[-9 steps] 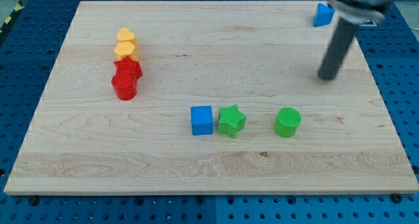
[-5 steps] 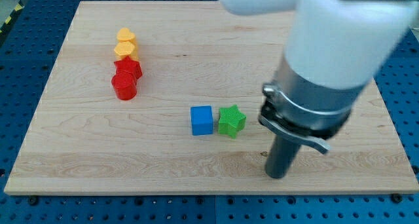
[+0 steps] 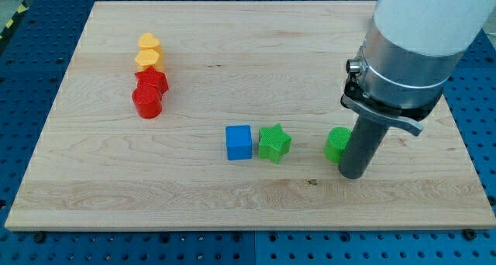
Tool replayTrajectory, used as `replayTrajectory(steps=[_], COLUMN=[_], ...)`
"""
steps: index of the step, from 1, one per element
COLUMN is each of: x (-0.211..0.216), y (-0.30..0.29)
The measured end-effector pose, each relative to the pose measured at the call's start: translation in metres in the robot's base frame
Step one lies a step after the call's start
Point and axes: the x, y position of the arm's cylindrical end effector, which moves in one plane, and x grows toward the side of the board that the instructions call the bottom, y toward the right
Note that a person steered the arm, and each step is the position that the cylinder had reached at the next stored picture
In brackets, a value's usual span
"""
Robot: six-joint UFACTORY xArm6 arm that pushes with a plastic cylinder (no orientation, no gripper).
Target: Push the green circle up a bit
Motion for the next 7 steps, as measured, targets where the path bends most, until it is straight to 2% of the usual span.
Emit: replayTrajectory(steps=[6, 7], x=[-0.012, -0.028], y=[-0.017, -0.023])
